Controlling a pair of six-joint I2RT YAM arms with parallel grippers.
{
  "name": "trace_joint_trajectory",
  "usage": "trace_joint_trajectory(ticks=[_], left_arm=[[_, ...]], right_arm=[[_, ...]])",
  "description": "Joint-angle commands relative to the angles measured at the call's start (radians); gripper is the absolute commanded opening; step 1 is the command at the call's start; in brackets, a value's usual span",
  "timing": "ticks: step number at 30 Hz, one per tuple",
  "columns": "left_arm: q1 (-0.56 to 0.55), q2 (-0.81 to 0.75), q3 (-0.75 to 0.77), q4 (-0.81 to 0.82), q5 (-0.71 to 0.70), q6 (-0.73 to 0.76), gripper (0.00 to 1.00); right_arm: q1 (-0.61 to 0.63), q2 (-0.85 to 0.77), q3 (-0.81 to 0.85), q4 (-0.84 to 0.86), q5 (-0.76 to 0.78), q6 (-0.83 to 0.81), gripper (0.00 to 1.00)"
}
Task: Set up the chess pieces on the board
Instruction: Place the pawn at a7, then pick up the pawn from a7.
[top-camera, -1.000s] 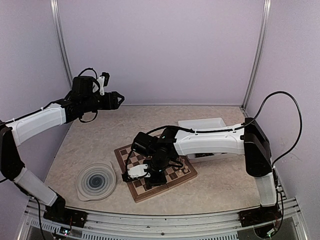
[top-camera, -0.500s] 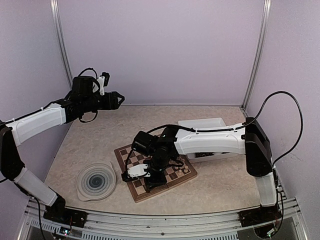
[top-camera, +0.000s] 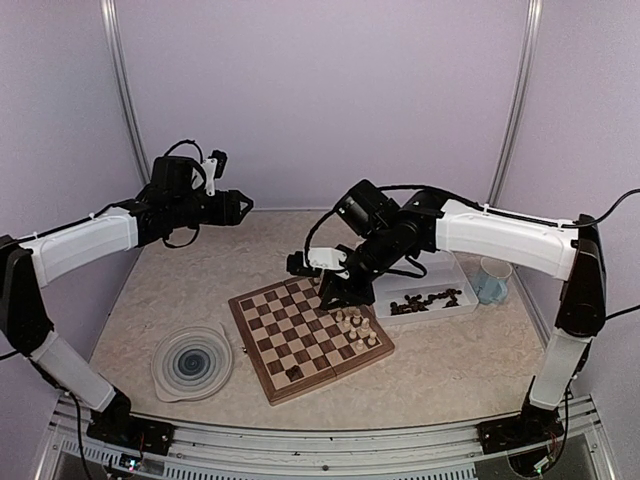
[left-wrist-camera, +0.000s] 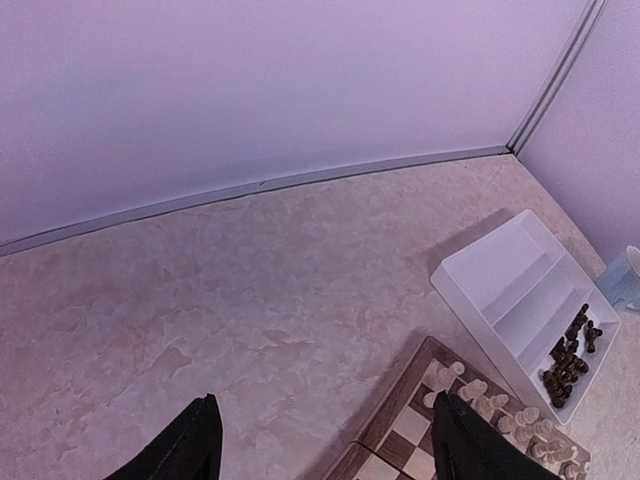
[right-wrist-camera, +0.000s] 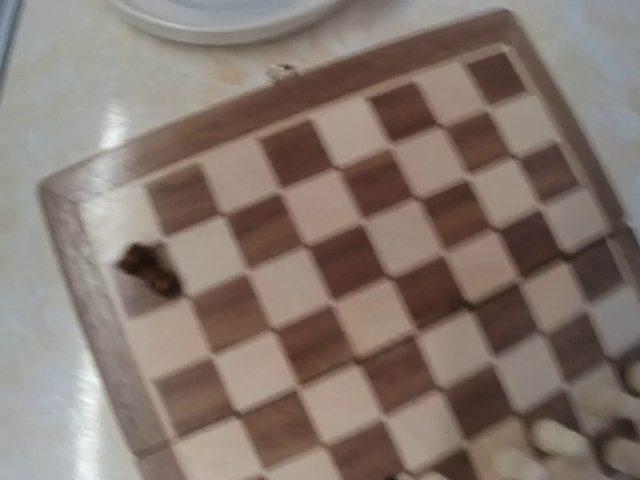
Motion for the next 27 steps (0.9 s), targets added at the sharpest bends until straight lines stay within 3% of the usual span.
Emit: trace_joint_trajectory(ticks=[1, 5, 10, 12, 19, 27], left_arm=[[-0.083, -0.006, 0.003, -0.034, -0.082, 0.058, 0.71], [-0.270, 0.010, 0.072, -0.267, -0.252, 0.041, 0.70], [-0.443, -0.044, -0.028, -0.475, -0.309, -0.069, 0.68], [-0.500, -0.068, -0.060, -0.552, -0.271, -0.089, 0.70], [-0.601, -0.050, -0.106, -0.626, -0.185, -0.108, 0.68], [-0.648, 0.017, -0.068, -0.641, -0.206, -0.318, 0.69]], right_arm=[[0.021, 0.010, -0.047, 0.022, -0.098, -0.018, 0.26], [0.010, -0.079, -0.134, 0.064, -0.101, -0.025, 0.24], [-0.099, -0.214, -0.270, 0.100, -0.159, -0.026, 0.25], [-0.143, -0.265, -0.311, 0.111, -0.169, -0.032, 0.26], [-0.275, -0.361, -0.390, 0.172, -0.212, -0.013, 0.30], [-0.291, -0.390, -0.435, 0.211, -0.147, -0.005, 0.30]])
